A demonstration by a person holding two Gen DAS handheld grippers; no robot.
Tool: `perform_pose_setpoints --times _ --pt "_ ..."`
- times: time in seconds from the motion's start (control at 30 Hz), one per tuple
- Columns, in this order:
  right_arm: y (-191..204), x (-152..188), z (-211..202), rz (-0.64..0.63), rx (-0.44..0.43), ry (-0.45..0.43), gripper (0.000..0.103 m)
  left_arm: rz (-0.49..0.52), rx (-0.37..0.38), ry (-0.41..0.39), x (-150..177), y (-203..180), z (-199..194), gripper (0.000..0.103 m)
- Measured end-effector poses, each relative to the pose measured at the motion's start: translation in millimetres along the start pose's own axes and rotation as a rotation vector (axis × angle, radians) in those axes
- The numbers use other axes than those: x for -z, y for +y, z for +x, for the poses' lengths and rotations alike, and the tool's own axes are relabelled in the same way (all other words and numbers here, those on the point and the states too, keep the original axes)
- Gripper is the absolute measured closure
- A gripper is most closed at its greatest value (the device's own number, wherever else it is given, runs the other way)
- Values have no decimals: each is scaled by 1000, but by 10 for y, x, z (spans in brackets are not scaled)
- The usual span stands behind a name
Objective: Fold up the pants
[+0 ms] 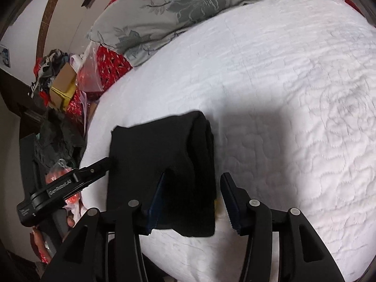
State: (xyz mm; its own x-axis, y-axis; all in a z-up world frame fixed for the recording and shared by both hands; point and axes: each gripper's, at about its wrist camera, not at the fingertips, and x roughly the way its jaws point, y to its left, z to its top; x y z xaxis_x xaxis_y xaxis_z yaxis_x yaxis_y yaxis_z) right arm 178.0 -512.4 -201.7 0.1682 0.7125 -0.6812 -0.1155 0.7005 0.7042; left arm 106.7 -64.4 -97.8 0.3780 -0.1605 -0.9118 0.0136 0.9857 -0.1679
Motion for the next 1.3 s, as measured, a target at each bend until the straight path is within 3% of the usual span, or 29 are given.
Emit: perform_pose_setpoints --times 0.13,0.3,0.43,0.6,0.77,0.87,1.07,1.17,1.2,1.23,1.27,1.3 --pt "-56 46 23 21 13 6 53 20 -29 -4 49 7 -11 38" --pt "-152 96 76 45 17 14 53 6 -36 39 125 81 142 34" --pt "-208 116 120 48 16 15 53 -86 46 84 148 265 243 34" --pt "-114 75 -7 40 24 10 48 -93 72 63 85 387 58 39" --pt "-127 -31 -187 76 -29 -35 43 -158 157 35 -73 576 -97 26" --pt "-84 -65 -119 60 -11 -15 35 -144 173 51 -112 566 -55 25" --pt "-55 -47 175 36 -7 38 35 -50 158 117 -184 391 295 23" --pt "-51 -31 238 -4 -37 21 35 -61 202 140 -203 373 464 22" --pt "-39 -30 250 -24 -48 18 38 -48 217 132 -217 358 483 24" --pt "-26 -27 254 -37 -51 18 44 -36 240 129 -224 343 493 40" --pt "-8 -29 277 -53 -56 27 63 -38 280 144 -225 342 514 54" --pt "-1 -33 296 -62 -52 37 63 -50 295 154 -232 348 535 60"
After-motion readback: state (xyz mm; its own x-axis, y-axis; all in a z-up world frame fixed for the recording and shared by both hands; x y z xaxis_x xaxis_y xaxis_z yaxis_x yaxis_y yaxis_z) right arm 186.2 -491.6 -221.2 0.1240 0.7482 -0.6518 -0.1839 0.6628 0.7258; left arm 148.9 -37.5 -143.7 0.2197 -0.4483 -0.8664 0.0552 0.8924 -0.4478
